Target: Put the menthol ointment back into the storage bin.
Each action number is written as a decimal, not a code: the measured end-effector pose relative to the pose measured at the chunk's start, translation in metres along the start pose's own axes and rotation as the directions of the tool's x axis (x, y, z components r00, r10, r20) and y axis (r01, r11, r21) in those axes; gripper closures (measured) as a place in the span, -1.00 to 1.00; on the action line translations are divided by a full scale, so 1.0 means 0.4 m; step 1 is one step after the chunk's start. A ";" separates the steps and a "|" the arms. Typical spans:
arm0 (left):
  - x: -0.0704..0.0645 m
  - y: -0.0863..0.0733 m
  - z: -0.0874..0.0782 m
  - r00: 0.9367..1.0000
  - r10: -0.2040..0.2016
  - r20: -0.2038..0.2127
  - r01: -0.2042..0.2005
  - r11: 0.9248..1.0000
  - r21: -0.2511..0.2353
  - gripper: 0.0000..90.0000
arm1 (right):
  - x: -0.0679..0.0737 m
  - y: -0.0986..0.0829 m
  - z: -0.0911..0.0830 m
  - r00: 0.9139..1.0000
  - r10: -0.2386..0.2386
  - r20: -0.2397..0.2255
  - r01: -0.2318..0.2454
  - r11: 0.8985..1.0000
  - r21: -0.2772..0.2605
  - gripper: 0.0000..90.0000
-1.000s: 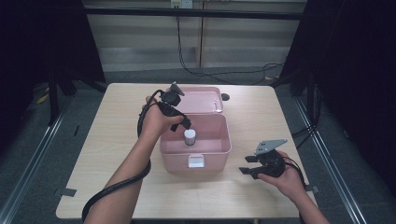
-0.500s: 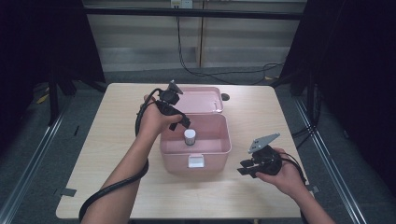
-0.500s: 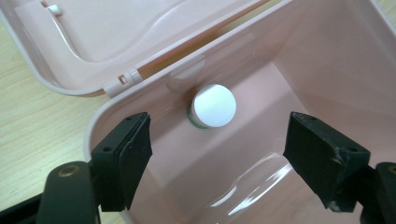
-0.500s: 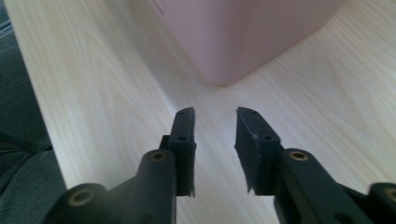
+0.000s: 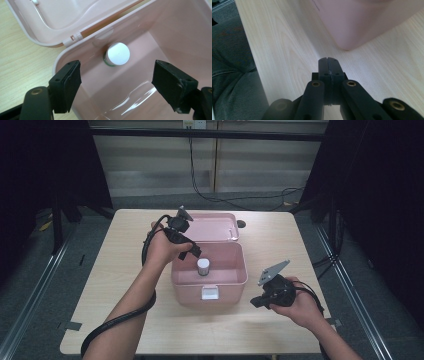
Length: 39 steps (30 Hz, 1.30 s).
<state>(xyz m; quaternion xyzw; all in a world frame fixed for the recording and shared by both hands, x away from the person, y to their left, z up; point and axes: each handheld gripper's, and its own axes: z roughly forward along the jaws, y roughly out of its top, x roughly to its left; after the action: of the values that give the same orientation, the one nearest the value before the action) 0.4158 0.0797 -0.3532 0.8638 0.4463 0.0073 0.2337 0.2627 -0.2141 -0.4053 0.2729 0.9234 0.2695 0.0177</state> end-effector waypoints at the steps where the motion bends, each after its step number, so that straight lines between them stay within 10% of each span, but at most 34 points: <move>1: 0.000 -0.001 0.000 1.000 -0.005 -0.001 0.005 1.000 -0.004 -0.50 | 0.003 0.005 -0.003 1.000 -0.001 -0.005 0.001 1.000 0.003 1.00; 39: 0.060 -0.029 -0.057 0.998 -0.064 -0.005 0.064 0.998 -0.027 -0.50 | 0.066 0.188 0.018 0.993 -0.098 -0.071 0.098 0.995 -0.003 1.00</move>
<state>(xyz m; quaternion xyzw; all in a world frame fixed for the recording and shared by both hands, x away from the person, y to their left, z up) 0.4160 0.1129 -0.3425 0.8458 0.4742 0.0083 0.2443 0.2787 -0.1440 -0.3705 0.2175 0.9358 0.2775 -0.0018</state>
